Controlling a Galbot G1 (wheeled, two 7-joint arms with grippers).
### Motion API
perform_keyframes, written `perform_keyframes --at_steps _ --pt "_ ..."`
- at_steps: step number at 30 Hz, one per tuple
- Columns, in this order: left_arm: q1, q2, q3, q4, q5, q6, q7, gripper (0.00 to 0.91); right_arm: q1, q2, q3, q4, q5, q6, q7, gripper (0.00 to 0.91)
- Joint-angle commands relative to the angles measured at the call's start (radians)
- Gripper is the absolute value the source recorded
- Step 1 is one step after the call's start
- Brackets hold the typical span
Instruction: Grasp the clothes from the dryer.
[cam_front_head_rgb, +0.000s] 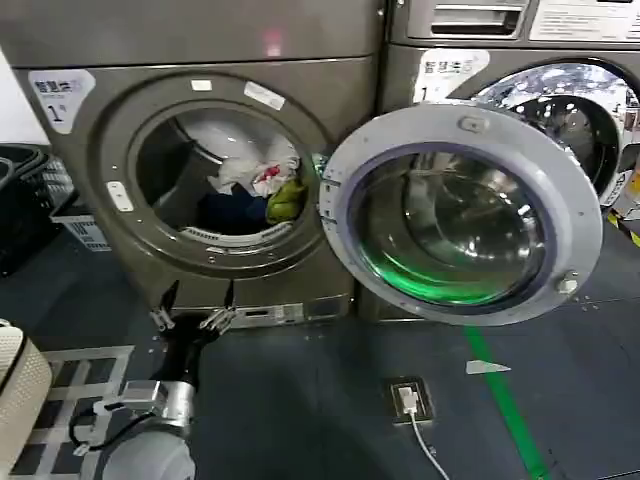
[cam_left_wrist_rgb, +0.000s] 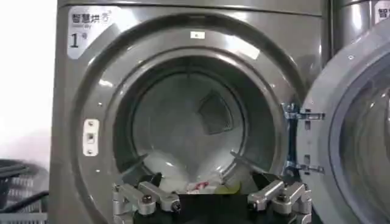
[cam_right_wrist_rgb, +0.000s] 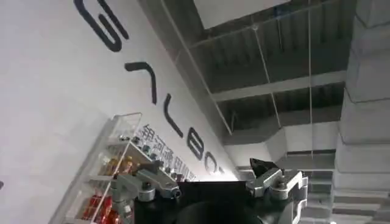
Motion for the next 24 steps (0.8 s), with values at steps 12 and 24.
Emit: perform_keyframes --at_steps 12,24 --pt "-0.016 0.001 -0.002 0.01 0.041 -0.02 0.009 0.907 -0.002 0.004 -0.003 0.007 0.026 0.035 -0.03 0.907" --pt "-0.036 -0.005 0.002 0.028 0.046 -0.023 0.017 0.907 0.006 0.005 -0.016 0.007 0.036 0.056 -0.062 0.907"
